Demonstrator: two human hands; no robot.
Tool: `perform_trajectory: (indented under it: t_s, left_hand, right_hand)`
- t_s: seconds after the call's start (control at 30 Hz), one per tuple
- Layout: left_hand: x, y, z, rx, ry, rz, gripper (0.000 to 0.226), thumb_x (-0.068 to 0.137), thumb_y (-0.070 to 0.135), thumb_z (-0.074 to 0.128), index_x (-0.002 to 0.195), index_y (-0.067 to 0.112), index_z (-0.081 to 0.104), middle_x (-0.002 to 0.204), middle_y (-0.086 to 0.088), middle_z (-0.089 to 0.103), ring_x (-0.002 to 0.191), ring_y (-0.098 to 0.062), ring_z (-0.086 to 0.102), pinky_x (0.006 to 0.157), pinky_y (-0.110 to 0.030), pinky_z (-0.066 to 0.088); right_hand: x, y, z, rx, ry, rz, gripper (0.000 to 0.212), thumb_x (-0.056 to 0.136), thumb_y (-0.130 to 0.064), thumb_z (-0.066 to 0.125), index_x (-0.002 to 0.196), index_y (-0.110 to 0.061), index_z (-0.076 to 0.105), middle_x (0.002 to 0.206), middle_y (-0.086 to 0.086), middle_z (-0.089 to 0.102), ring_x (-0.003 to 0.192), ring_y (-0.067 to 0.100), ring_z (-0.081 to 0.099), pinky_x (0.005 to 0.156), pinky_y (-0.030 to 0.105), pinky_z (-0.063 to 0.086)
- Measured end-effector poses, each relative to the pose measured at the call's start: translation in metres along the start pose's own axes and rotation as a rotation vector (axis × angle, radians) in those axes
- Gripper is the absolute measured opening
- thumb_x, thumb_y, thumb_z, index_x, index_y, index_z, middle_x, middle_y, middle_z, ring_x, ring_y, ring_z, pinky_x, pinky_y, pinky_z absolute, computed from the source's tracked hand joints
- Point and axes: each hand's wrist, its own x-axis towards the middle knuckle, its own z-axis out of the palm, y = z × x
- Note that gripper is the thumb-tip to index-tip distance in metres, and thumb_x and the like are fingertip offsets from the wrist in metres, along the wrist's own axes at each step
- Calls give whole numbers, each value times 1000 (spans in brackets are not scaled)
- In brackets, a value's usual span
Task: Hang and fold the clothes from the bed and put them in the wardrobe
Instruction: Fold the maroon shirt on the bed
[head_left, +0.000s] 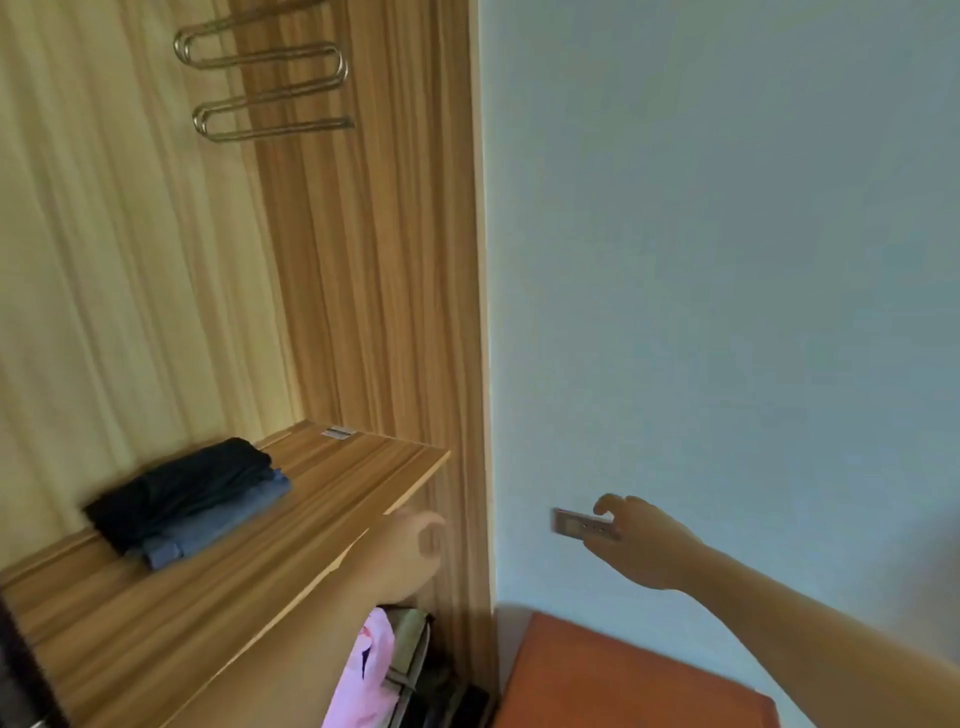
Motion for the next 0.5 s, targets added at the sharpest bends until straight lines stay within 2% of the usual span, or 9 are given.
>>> perform_trajectory:
  t_s: [0.1,0.2,0.4,0.5]
  left_hand:
    - [-22,53,20,-19,-44,109,49,88,32,58,137,30,51,138,4,50,128,-16,48,105,-30,38]
    - [-40,106,34,-4,-110,232,50,89,30,55,138,32,48,141,5,46,131,-14,43,107,-32,38]
    - [-72,196,62,-27,-177,537,48,88,32,55,135,35,49,139,10,45,131,-11,41,106,-35,39]
    - [-103,228,90,-99,-238,684,46,87,29,56,133,34,51,133,8,49,126,-12,45,103,-33,41]
  right_hand:
    - [-62,41,-16,32,24,110,45,93,-49,51,130,-24,48,120,0,54,105,18,56,93,31,46]
    - [-124,73,-34,63,49,218,49,93,-50,52,134,-24,47,125,1,53,99,14,51,94,28,43]
    - [-265,104,-59,96,158,468,45,91,-44,58,130,-23,52,114,0,60,94,15,56,83,24,42]
    - [-345,102,-48,108,251,632,42,91,-42,59,127,-22,54,106,-3,57,94,15,56,79,24,42]
